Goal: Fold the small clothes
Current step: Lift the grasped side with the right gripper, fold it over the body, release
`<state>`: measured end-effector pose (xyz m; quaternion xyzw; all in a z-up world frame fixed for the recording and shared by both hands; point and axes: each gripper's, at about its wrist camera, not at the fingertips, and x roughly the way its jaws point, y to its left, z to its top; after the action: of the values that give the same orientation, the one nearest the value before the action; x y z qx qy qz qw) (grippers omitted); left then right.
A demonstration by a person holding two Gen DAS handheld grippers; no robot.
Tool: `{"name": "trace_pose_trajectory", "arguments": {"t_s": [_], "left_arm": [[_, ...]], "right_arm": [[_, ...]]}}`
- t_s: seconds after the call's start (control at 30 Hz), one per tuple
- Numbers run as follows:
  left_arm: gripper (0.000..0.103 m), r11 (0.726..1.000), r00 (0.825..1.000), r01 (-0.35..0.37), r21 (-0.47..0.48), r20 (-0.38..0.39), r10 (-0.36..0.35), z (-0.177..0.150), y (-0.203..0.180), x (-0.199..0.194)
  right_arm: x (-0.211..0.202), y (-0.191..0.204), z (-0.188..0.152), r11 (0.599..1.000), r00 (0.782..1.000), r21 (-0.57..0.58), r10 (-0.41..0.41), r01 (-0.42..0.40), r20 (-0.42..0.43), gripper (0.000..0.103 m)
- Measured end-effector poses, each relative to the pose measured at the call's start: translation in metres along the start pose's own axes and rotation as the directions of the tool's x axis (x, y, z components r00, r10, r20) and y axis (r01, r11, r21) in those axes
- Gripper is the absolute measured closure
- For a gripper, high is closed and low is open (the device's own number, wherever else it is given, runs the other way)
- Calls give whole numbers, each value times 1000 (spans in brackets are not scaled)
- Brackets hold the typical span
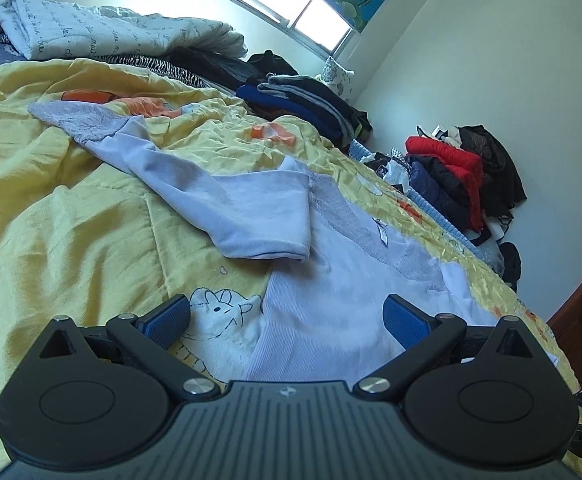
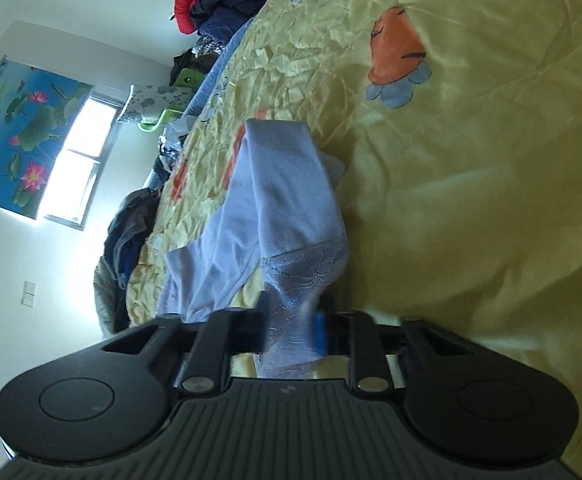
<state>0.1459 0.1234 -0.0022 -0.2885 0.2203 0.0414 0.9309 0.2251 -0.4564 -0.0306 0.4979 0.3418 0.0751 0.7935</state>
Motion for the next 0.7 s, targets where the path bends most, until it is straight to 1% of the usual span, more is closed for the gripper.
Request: {"name": "trace_pose_trajectory", "arguments": {"t_s": [0.1,0.2,0.3,0.33,0.4,0.47,0.53,0.6,0.63,0.7], "left_arm": [[0,1000,1000,10,-12,5,-10,0,2,0],[0,1000,1000,18,-21,9,-18,1,3,0],[0,999,999,30,-38,16,-30,1,6,-1],[0,998,999,35,-43,18,-34,1,7,-1],[0,998,999,43,-54,22,-42,1,9,-1],[0,997,999,48,-60,25,-46,1,10,-1],[0,996,998,53,-66,27,-52,1,11,-1],[0,995,998,64,-77,30,-62,0,13,-1],[0,994,997,69,-83,32,-67,1,14,-2],[0,993,997,76,-90,35,-73,0,15,-2]], "right_arm": [[-7,9,-1,996,995,6,91,-91,48,92],[-10,27,3,987,985,2,163,-163,57,93],[-11,43,4,970,969,19,243,-244,51,93],[-12,48,3,958,957,29,284,-286,51,93],[-14,62,-1,928,929,48,367,-369,50,93],[-17,83,-7,895,896,39,442,-444,42,93],[-15,108,-20,851,851,22,525,-525,-5,93],[-8,134,-42,815,812,2,577,-579,-92,93],[-1,144,-60,796,786,10,599,-605,-155,93],[18,154,-97,784,744,53,606,-619,-283,93]]}}
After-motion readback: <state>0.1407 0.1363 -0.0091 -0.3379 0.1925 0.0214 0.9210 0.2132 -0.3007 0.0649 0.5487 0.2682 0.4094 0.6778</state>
